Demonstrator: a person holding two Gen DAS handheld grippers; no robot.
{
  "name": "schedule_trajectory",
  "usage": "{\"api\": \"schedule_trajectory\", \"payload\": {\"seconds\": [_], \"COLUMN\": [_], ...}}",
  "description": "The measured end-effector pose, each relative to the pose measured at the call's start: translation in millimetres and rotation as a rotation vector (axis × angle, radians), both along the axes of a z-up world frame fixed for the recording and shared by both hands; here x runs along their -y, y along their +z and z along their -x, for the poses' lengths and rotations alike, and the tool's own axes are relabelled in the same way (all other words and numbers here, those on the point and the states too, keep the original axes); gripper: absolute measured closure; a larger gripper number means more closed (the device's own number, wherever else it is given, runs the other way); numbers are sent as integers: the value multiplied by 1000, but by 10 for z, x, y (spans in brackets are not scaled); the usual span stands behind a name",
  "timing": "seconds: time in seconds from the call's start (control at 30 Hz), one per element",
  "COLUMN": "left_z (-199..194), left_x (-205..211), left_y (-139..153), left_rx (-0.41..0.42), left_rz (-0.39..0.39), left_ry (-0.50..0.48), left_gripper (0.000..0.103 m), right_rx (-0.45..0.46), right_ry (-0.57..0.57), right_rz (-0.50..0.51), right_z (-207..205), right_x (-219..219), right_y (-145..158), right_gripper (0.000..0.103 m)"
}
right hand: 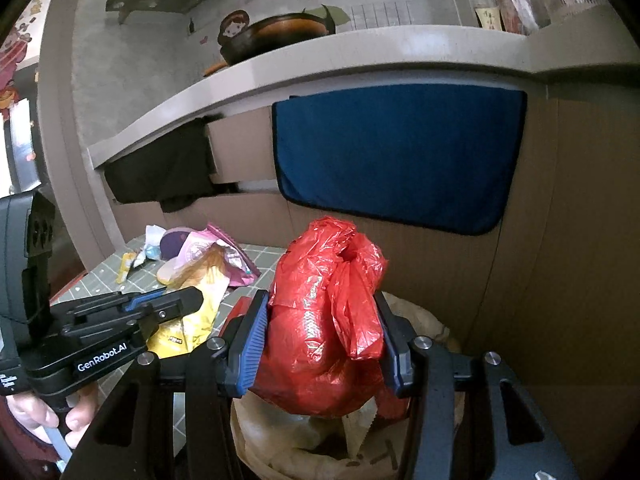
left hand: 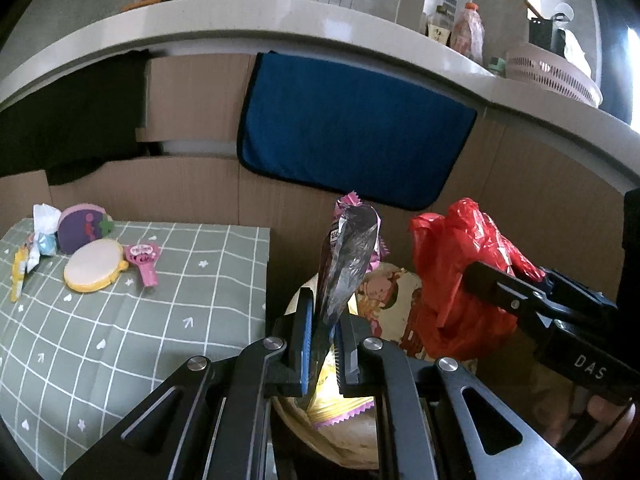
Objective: Collect trash
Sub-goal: 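Lower the wrapper and red bag into the bin and open both tools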
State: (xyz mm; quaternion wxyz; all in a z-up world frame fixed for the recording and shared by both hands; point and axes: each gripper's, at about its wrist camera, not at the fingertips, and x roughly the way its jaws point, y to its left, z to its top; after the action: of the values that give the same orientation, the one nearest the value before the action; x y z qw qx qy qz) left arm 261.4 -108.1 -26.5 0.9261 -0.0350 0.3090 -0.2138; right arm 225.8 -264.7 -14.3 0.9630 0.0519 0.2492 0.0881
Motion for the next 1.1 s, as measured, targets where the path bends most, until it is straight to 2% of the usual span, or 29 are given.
{"api": "schedule_trajectory", "payload": {"seconds": [0.3, 0.5, 0.73, 0.97, 1.07, 1.1], "left_z": [-97, -277, -477, -624, -649, -659], "left_x": [34, 97, 258, 394, 412, 416], "left_y": [-161, -362, -667, -873, -940, -949], "left_rx": [-57, -130, -231, -312, -350, -354], "left_rz": [13, 25, 9, 29, 47, 46], "left_ry": [-13, -38, -92, -142, -164, -163], "left_gripper": [93, 93, 93, 93, 89, 80], "right_rx": [-54, -162, -291, -306, -307, -303], "right_ry": [-20, -35, -56, -80, -80, -78], "right_rz": [2, 2, -49, -78, -82, -87], "right_z": [-95, -315, -587, -576, -572, -572], "right_x": [66, 160, 365, 530, 534, 533], "right_y": [-201, -601, -1050, -1116, -1129, -1125], "right_gripper": [57, 57, 57, 57, 56, 54]}}
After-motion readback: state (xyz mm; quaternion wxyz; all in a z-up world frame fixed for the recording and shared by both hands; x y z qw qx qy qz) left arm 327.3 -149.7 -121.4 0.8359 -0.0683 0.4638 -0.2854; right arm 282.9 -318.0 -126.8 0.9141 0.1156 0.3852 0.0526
